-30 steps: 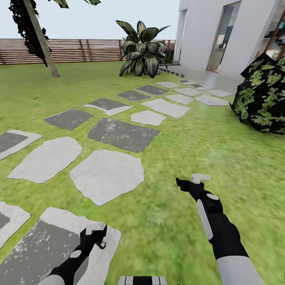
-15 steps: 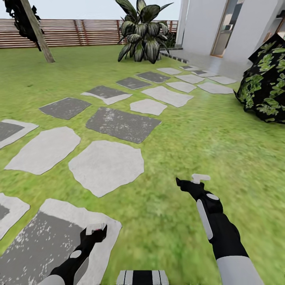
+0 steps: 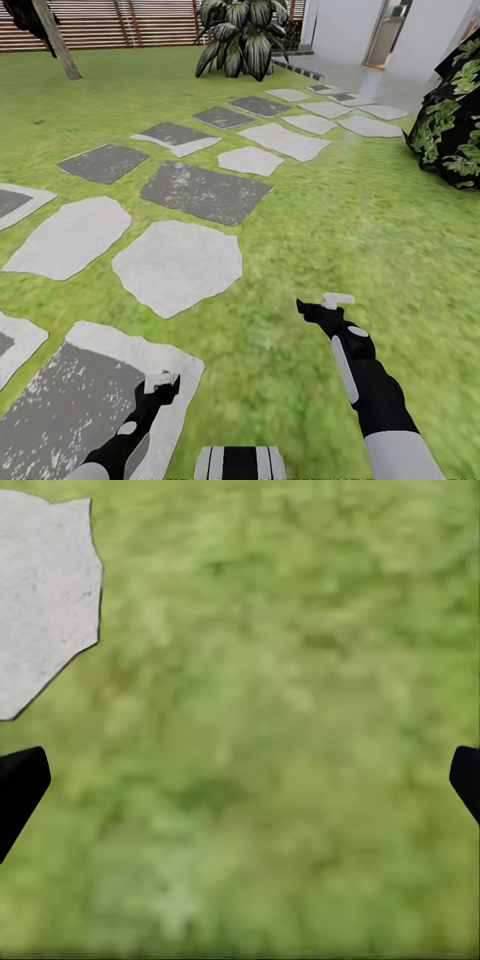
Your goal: In the garden, pick up the pesticide atomizer on the floor and spray pesticide onto both trees until each tree trunk is fully covered.
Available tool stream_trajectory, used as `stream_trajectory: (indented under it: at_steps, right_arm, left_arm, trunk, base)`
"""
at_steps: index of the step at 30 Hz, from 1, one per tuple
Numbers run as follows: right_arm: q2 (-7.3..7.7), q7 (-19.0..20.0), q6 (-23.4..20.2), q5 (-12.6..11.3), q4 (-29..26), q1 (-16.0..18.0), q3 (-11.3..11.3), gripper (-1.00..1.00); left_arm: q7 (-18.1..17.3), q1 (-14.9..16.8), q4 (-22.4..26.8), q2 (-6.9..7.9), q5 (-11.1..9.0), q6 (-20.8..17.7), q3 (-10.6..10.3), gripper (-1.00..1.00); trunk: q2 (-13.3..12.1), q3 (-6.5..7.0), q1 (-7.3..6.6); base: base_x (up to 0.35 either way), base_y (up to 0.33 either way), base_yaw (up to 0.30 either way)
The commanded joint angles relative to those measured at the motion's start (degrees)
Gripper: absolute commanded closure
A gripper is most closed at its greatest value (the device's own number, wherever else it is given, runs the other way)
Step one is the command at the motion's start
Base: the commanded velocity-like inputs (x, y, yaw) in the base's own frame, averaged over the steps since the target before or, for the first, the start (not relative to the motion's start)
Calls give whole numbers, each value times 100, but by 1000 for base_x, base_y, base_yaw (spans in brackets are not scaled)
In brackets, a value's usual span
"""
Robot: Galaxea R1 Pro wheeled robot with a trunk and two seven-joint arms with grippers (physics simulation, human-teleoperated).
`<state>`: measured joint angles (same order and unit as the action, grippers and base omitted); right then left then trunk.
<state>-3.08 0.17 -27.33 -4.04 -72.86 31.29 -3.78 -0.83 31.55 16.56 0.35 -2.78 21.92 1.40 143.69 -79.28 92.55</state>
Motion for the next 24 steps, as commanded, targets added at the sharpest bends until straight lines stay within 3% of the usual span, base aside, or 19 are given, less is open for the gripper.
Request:
stream_trajectory:
  at_steps: [1, 9, 20, 24]
  right_arm:
    - [0, 0, 0, 0, 0, 0, 0, -100]
    - [0, 0, 0, 0, 0, 0, 0, -100]
    - [2, 1, 0, 0, 0, 0, 0, -100]
    - [2, 0, 0, 0, 0, 0, 0, -100]
  left_arm:
    - [0, 0, -1, 0, -1, 22, 0, -100]
    - [2, 0, -4, 0, -4, 57, 0, -100]
    - [4, 0, 9, 0, -1, 74, 6, -100]
    - [4, 0, 12, 0, 3, 75, 3, -100]
  trunk:
    - [0, -9, 0]
    - [0, -79, 0]
    - [15, -366, 28]
    - [15, -399, 28]
  base:
    - [0, 0, 0]
    - [0, 0, 0]
    - [0, 0, 0]
    - [0, 0, 0]
